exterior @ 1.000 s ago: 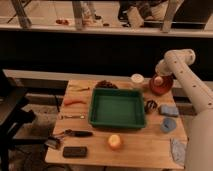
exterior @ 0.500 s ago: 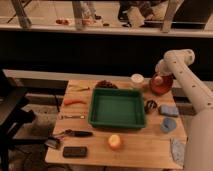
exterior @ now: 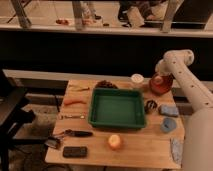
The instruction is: Stack bowls on top of each other
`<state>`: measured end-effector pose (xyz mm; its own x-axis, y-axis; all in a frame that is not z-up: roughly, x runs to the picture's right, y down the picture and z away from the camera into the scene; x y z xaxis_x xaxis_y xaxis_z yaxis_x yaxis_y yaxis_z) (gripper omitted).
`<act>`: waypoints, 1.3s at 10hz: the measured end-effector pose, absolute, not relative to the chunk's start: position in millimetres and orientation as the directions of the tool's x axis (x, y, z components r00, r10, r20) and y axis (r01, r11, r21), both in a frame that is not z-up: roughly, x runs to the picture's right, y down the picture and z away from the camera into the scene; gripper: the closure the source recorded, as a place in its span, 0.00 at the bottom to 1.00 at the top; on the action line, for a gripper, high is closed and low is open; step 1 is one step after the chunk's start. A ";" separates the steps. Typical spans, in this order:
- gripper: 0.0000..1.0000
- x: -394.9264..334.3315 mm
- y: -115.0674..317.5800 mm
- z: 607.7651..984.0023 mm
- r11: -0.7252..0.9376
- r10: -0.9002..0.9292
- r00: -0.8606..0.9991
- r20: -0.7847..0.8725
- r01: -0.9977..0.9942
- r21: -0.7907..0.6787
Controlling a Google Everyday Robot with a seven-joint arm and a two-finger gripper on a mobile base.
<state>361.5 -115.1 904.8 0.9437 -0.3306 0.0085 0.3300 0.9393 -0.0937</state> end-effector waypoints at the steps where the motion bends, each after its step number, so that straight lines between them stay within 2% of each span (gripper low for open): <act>1: 1.00 362.2 -115.0 905.4 0.940 -0.329 0.944 0.008 0.328 -0.093; 13: 1.00 363.9 -116.8 905.9 0.944 -0.321 0.947 -0.005 0.319 -0.077</act>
<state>363.9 -116.8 905.9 0.9471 -0.3208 -0.0049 0.3195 0.9444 -0.0775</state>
